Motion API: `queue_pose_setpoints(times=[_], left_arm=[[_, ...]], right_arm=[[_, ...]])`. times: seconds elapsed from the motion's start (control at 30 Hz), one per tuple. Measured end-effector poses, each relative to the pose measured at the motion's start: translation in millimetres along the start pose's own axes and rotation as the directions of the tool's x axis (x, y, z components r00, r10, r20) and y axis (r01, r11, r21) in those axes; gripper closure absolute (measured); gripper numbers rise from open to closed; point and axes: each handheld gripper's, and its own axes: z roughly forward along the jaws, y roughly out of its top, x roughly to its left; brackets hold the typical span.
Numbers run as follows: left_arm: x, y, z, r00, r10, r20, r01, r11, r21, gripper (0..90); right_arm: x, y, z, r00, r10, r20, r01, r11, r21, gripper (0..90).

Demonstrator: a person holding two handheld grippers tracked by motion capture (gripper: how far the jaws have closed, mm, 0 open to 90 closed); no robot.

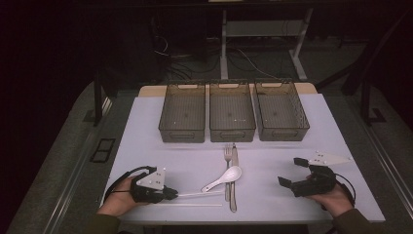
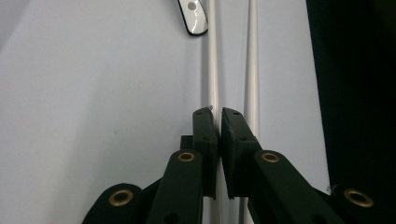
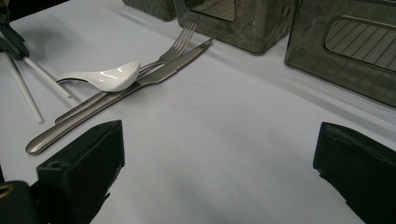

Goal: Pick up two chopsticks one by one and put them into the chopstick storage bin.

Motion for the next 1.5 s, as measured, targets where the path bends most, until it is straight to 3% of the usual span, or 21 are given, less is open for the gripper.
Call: queue_pose_setpoints(times=[0.1, 0.27, 0.33, 0.4, 0.43, 0.47, 0.57, 0.7, 0.8, 0.93, 1.07, 1.1, 1.13, 1.23, 1.5], left_arm=[[0.0, 2.6, -2.2, 0.9999, -0.005, -0.009, 0.005, 0.9998, -0.021, 84.2], [3.6, 8.7, -7.0, 0.9980, -0.054, -0.032, 0.052, 0.9970, -0.058, 84.2], [7.5, 13.9, -9.2, 0.9924, -0.102, -0.068, 0.096, 0.9920, -0.082, 84.2], [9.2, 15.7, -10.1, 0.9898, -0.117, -0.082, 0.109, 0.9900, -0.089, 84.2], [11.0, 19.3, -11.3, 0.9827, -0.148, -0.112, 0.134, 0.9841, -0.116, 84.2], [11.0, 19.3, -11.3, 0.9827, -0.148, -0.112, 0.134, 0.9841, -0.116, 84.2], [14.2, 23.8, -13.8, 0.9712, -0.183, -0.153, 0.161, 0.9765, -0.143, 84.2], [17.1, 28.4, -15.8, 0.9594, -0.218, -0.179, 0.188, 0.9668, -0.173, 84.2], [19.3, 30.5, -16.8, 0.9476, -0.253, -0.196, 0.212, 0.9551, -0.207, 84.1], [23.0, 34.2, -18.9, 0.9291, -0.300, -0.216, 0.248, 0.9391, -0.238, 84.2], [28.6, 36.9, -20.6, 0.9129, -0.333, -0.235, 0.273, 0.9277, -0.255, 84.2], [29.6, 37.7, -20.7, 0.9063, -0.349, -0.239, 0.285, 0.9217, -0.263, 84.2], [31.6, 38.4, -21.6, 0.9038, -0.350, -0.245, 0.286, 0.9217, -0.262, 84.2], [37.0, 41.5, -23.5, 0.8905, -0.374, -0.259, 0.304, 0.9129, -0.273, 84.2], [60.3, 54.0, -27.5, 0.8665, -0.403, -0.295, 0.318, 0.9008, -0.296, 84.2]], right_arm=[[0.0, 0.1, 0.0, 1.0000, 0.001, 0.000, -0.001, 1.000, 0.001, 2.0], [0.0, 0.1, 0.2, 1.0000, 0.003, 0.001, -0.003, 1.000, 0.002, 2.0], [0.0, 0.1, 0.3, 1.0000, 0.003, 0.001, -0.003, 1.000, 0.002, 2.0], [-0.2, 0.1, 0.3, 1.0000, 0.004, 0.000, -0.004, 1.000, 0.001, 2.0], [-0.2, 0.1, 0.3, 1.0000, 0.005, 0.000, -0.005, 1.000, 0.001, 2.0], [-0.3, 0.1, 0.2, 1.0000, 0.005, 0.000, -0.005, 1.000, 0.000, 2.0], [-0.4, 0.1, 0.3, 1.0000, 0.007, 0.000, -0.007, 1.000, 0.000, 2.0], [-0.3, 0.2, 0.4, 0.9999, 0.012, 0.000, -0.012, 1.000, 0.001, 2.0], [-0.2, 0.1, 0.5, 1.0000, 0.010, -0.001, -0.010, 1.000, 0.001, 2.0], [-0.3, 0.0, 1.3, 1.0000, 0.007, -0.001, -0.007, 1.000, 0.001, 2.0], [0.2, -0.2, 2.0, 1.0000, 0.002, 0.001, -0.002, 1.000, 0.003, 2.0], [0.2, -0.2, 2.1, 1.0000, 0.002, 0.000, -0.002, 1.000, 0.003, 2.0], [0.3, -0.2, 2.3, 1.0000, 0.002, 0.001, -0.002, 1.000, 0.003, 2.0], [0.2, -0.3, 2.5, 1.0000, 0.002, 0.002, -0.002, 1.000, 0.002, 2.0], [-0.4, -0.5, 2.2, 0.9999, 0.010, 0.003, -0.010, 1.000, -0.002, 2.0]])
